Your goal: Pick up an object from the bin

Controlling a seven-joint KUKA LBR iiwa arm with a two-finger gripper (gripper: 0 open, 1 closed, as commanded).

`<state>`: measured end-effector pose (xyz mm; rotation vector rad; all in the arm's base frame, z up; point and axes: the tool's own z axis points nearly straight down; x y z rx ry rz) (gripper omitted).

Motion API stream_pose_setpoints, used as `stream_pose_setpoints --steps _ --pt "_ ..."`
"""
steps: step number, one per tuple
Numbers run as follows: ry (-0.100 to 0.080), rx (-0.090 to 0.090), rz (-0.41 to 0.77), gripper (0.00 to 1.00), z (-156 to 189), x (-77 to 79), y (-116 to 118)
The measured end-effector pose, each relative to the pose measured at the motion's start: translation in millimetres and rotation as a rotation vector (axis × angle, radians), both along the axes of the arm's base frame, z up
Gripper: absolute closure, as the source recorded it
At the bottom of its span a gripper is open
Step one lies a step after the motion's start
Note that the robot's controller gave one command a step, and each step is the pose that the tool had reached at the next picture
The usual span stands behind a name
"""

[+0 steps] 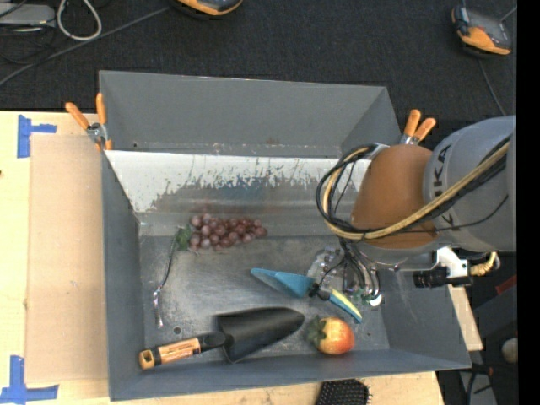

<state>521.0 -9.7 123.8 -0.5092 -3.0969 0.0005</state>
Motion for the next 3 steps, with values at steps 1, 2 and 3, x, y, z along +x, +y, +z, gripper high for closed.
stream_pose_setpoints --steps 1,2,3 --pt "0.009 0.000 0.003 1.00 35 -2.2 0" --pt "0.012 0.000 0.006 1.00 89 -2.4 0" --pt "0.008 0.000 0.010 1.00 114 -1.3 0"
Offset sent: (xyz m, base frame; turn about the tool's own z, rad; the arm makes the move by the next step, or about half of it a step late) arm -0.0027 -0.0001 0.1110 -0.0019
